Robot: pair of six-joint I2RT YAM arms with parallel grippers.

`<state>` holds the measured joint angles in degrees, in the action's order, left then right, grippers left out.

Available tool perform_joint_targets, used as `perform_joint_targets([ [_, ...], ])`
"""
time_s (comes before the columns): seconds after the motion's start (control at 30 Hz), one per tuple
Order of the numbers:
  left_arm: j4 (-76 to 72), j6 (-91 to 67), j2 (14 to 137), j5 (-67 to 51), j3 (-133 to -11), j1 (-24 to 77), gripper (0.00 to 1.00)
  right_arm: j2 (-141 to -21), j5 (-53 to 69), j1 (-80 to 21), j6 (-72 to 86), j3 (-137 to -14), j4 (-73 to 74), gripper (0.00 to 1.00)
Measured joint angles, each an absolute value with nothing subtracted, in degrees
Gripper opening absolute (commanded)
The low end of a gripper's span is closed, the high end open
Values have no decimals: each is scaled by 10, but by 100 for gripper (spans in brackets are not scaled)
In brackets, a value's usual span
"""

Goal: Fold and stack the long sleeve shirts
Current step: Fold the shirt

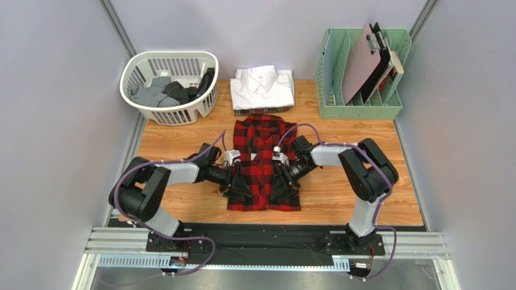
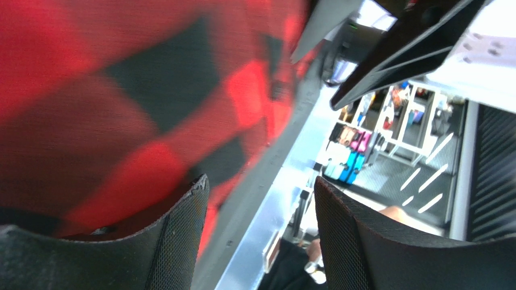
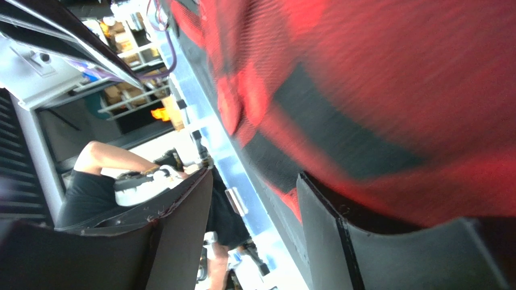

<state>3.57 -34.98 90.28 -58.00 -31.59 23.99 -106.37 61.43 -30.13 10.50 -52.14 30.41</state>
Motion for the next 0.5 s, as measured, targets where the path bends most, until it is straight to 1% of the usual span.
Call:
perform_joint_targets([
  [0.1, 25, -363, 847, -594, -311, 262, 73, -970, 609, -316, 138, -472, 264, 67],
  [0.17, -3, -386, 807, -596, -297, 281, 73, -889, 599, -345, 161, -430, 226, 64],
  [0.23, -21, -397, 788, -597, -285, 287, 73, -857, 601, -365, 167, -419, 214, 62],
  [0.27, -11, -394, 783, -595, -286, 286, 73, -860, 602, -368, 163, -426, 216, 57],
  [0.3, -2, -384, 781, -593, -290, 286, 70, -870, 602, -362, 157, -434, 220, 55],
  [0.4, 83, -305, 769, -566, -357, 286, 66, -925, 599, -317, 125, -500, 268, 53],
  [0.5, 142, -195, 733, -521, -437, 305, 66, -933, 594, -252, 116, -542, 278, 51],
])
